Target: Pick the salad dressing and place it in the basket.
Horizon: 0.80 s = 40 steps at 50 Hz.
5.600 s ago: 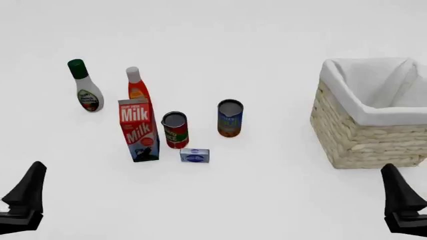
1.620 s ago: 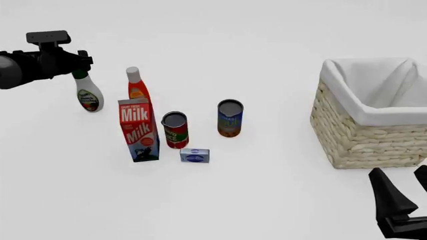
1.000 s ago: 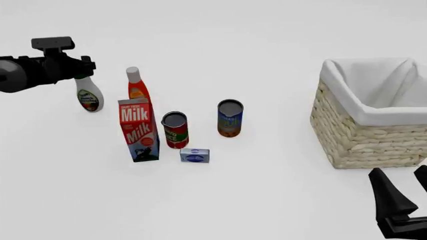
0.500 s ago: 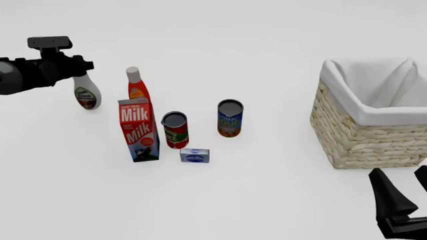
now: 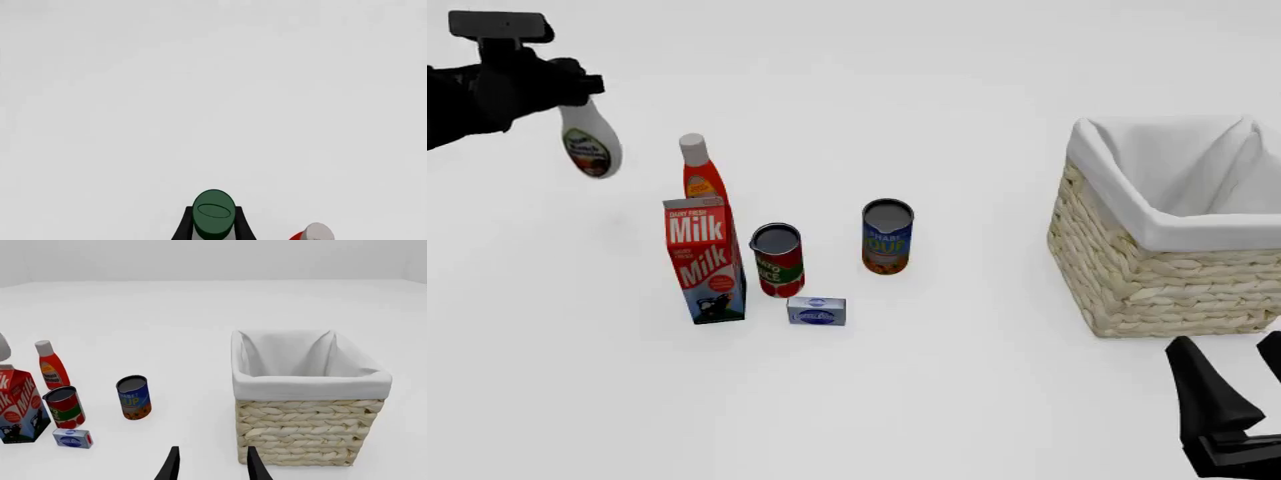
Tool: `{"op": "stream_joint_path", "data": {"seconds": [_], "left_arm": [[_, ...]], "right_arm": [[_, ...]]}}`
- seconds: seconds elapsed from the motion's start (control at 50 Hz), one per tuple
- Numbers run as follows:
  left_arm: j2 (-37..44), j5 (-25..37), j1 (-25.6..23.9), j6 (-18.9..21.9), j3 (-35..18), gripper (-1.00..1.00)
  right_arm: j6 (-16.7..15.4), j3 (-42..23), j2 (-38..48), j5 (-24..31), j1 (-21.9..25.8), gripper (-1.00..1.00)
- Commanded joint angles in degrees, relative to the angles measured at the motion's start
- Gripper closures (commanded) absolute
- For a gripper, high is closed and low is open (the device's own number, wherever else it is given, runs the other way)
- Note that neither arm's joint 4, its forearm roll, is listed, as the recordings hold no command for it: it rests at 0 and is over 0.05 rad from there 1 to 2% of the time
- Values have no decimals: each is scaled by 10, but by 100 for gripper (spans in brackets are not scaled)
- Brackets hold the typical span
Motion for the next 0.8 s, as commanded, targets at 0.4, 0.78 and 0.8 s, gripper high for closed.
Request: {"op": "stream_joint_path", "data": {"seconds": [0.4,0.78,0.8], "left_arm": [[-206,165,-135,61,-58,100],[-278,212,-310,51,-44,100],[-278,210,-315,51,-40,100]], "right_arm": [[5,0,0,-4,6,-100],[3,0,-1,-6,9,-100],[2,0,-1,-6,9,-100]]}}
